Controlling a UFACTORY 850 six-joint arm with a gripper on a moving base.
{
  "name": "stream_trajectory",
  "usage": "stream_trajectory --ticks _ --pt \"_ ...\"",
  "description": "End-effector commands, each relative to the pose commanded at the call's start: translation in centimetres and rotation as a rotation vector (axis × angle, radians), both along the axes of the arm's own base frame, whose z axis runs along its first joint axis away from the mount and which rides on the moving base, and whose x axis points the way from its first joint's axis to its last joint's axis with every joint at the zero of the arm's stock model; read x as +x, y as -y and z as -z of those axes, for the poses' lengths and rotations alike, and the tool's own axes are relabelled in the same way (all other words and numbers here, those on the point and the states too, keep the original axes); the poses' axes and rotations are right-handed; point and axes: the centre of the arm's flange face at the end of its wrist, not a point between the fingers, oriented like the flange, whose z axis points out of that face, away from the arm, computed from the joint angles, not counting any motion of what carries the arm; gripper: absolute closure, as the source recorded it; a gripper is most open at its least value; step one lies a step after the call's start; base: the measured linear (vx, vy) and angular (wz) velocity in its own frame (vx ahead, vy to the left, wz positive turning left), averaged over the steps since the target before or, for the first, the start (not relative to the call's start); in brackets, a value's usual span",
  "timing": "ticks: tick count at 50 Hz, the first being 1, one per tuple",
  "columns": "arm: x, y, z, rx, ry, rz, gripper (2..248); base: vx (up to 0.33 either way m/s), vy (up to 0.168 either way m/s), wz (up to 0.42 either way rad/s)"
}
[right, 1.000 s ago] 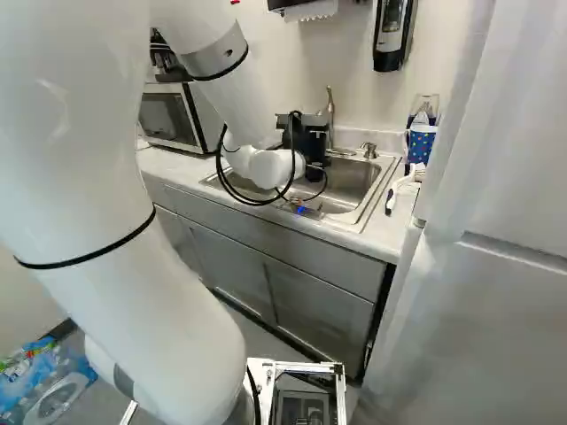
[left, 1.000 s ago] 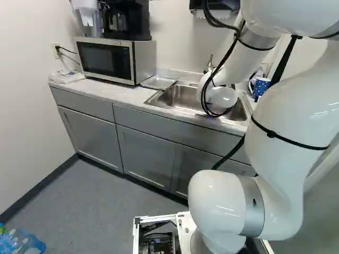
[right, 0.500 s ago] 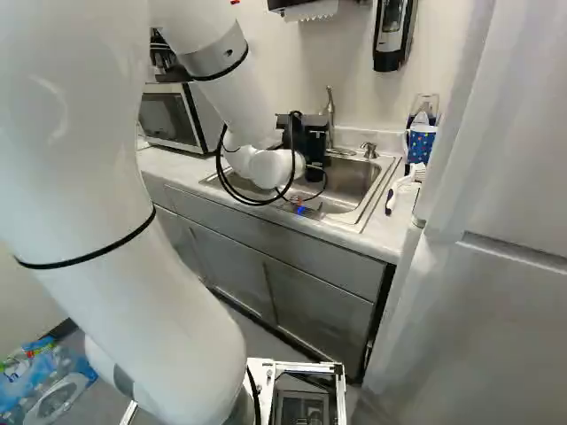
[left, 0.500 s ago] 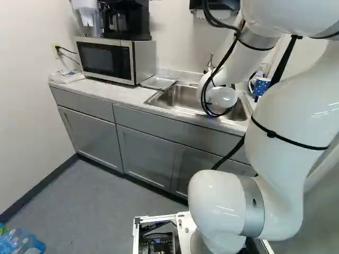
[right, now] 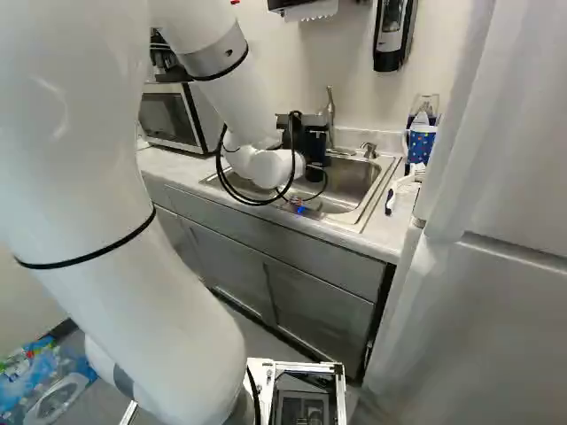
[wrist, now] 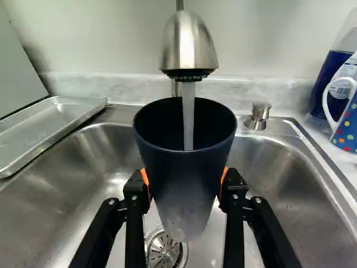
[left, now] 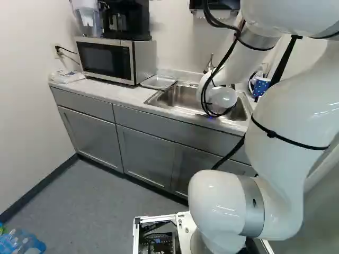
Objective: Rinse the cup and place it in the tray
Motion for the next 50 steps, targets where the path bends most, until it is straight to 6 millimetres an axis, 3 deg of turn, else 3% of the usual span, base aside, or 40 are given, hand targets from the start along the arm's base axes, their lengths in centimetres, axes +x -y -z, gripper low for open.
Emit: stream_trajectory --ticks 50 --pt "0.0 0.0 0.0 0.0 0.0 0.0 124 0.0 0.0 0.0"
